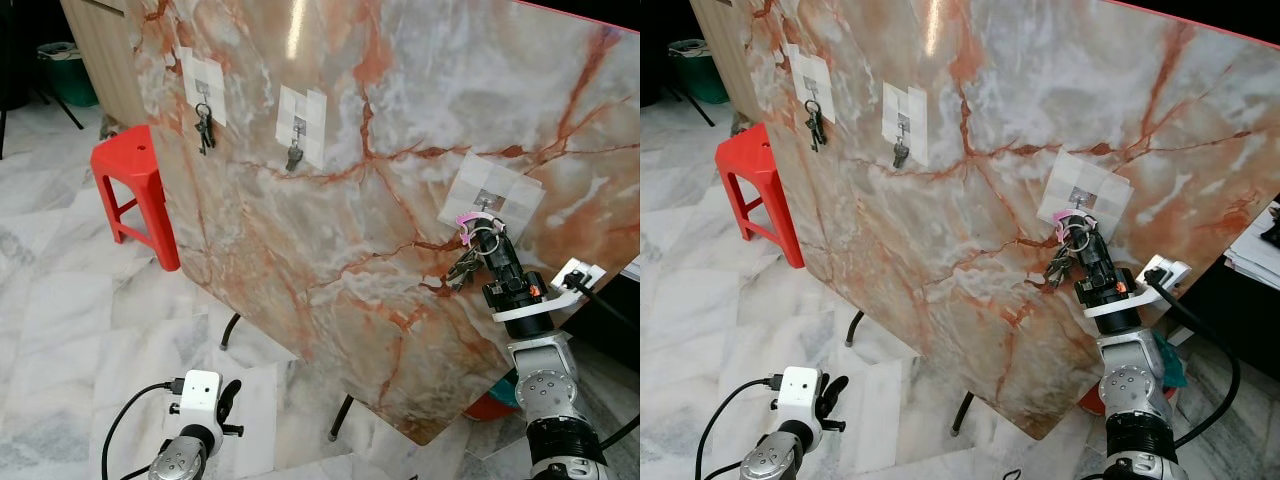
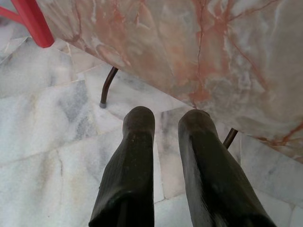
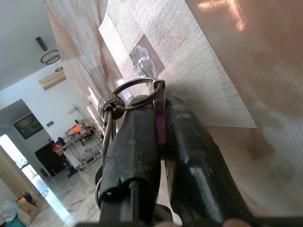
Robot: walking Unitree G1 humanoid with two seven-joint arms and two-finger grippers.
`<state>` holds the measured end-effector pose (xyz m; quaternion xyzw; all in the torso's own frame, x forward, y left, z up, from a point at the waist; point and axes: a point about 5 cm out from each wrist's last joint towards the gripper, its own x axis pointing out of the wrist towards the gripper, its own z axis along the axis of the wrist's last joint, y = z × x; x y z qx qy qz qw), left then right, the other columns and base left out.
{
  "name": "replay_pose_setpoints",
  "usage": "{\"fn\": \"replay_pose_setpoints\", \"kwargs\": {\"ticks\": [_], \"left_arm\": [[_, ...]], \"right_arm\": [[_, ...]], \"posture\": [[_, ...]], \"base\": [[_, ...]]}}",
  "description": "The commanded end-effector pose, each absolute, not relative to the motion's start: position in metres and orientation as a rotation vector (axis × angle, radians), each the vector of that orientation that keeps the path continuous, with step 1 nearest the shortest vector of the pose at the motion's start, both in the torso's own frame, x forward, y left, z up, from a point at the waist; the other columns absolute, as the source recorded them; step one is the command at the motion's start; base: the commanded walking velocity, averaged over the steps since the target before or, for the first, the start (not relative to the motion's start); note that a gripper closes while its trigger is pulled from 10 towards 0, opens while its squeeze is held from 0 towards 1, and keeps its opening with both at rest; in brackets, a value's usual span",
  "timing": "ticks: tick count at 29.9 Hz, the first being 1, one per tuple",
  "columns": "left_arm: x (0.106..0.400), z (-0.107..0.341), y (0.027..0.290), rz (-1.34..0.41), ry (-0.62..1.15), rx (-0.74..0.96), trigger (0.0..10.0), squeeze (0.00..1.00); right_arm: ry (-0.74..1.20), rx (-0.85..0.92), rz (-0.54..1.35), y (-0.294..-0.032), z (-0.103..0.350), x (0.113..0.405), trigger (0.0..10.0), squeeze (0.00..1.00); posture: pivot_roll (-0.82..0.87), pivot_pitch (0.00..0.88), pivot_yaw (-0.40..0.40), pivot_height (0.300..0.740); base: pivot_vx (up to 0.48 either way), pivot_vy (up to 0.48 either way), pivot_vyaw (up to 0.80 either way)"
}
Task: Hang keys on a hook
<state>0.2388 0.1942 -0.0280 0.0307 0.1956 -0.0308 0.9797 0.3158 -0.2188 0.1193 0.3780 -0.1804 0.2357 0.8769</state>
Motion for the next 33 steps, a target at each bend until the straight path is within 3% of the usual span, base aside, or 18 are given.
{"fn": "replay_pose_setpoints", "kwargs": {"ticks": [1, 2, 3, 33], "left_arm": [[0.234, -0.032, 0.193, -0.063, 0.409, 0.063, 10.0, 0.00], [0.234, -0.032, 0.193, -0.063, 0.410, 0.063, 10.0, 0.00], [0.234, -0.032, 0.193, -0.063, 0.410, 0.063, 10.0, 0.00], [0.233, -0.032, 0.193, -0.062, 0.411, 0.063, 10.0, 0.00]], "right_arm": [[-0.381, 0.775, 0.466, -0.228, 0.120, 0.316, 10.0, 0.00], [-0.383, 0.776, 0.466, -0.228, 0.121, 0.316, 10.0, 0.26], [-0.384, 0.777, 0.465, -0.228, 0.121, 0.316, 10.0, 1.00], [-0.348, 0.740, 0.441, -0.240, 0.112, 0.307, 10.0, 1.00]], "posture": [[0.07, 0.071, -0.101, 0.740], [0.07, 0.072, -0.102, 0.740], [0.07, 0.072, -0.102, 0.740], [0.07, 0.077, -0.102, 0.740]], "base": [[0.000, 0.000, 0.00], [0.000, 0.000, 0.00], [0.000, 0.000, 0.00], [0.000, 0.000, 0.00]]}}
